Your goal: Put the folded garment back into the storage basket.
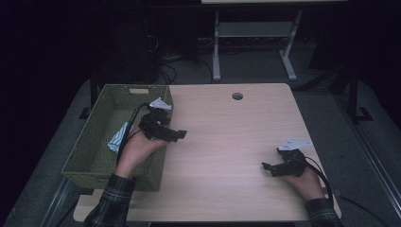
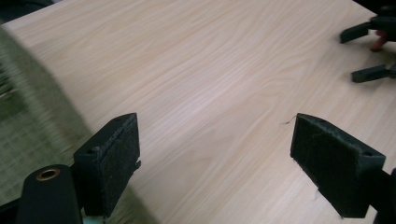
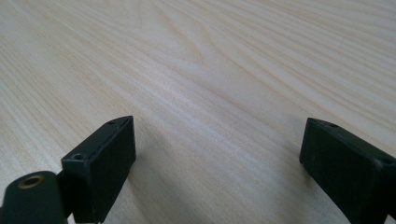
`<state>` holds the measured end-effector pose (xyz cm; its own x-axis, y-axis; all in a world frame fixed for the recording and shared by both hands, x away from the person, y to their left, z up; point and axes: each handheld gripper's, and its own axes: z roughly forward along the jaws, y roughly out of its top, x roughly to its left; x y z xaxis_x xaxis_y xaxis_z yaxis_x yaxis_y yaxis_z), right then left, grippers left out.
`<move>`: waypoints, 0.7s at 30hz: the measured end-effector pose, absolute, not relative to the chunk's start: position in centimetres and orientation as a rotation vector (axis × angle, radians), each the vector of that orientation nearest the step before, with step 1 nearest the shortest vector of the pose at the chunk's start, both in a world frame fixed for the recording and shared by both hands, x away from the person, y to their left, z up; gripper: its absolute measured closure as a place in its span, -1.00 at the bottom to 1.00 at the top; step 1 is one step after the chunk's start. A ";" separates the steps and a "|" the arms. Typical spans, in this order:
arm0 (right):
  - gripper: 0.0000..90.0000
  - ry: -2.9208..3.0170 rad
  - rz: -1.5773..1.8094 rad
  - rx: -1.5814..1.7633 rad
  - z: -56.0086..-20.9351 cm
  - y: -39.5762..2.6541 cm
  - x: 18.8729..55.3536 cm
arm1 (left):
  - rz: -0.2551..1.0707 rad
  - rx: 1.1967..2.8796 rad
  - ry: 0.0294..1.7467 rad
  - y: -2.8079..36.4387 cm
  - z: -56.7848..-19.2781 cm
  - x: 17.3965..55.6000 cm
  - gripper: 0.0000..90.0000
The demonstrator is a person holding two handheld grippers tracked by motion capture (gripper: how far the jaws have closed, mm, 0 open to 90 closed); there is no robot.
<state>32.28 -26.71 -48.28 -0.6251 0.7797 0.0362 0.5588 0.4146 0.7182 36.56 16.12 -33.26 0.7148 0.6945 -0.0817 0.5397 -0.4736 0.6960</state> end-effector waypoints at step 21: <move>-0.77 2.370 1.029 1.161 -48.3 -26.7 32.3 | 0.310 2.212 0.773 8.5 -38.6 34.8 -0.66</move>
